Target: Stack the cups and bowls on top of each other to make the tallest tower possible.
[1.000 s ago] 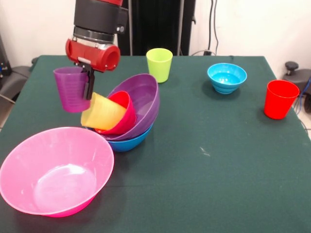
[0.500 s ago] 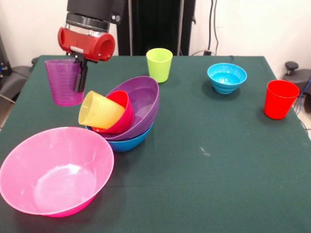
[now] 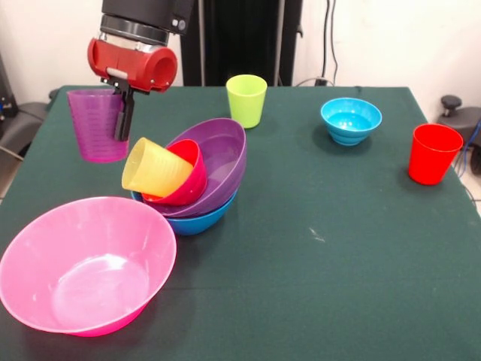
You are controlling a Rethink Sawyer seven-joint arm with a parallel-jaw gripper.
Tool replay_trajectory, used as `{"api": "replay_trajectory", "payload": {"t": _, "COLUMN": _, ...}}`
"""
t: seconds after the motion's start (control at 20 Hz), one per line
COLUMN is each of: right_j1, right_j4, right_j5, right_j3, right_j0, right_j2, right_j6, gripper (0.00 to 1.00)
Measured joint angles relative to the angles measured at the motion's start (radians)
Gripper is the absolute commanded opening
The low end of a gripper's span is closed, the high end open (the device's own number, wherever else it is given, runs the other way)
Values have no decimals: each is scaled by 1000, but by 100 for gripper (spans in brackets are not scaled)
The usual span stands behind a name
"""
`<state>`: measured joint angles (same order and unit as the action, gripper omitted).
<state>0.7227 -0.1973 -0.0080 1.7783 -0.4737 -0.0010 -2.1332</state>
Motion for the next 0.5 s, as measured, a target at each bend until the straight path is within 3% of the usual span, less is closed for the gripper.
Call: {"api": "replay_trajectory", "payload": {"t": 0.5, "right_j1": -2, "right_j4": 0, "right_j5": 0, "right_j3": 8, "right_j0": -21, "right_j2": 30, "right_j6": 0, "gripper": 0}}
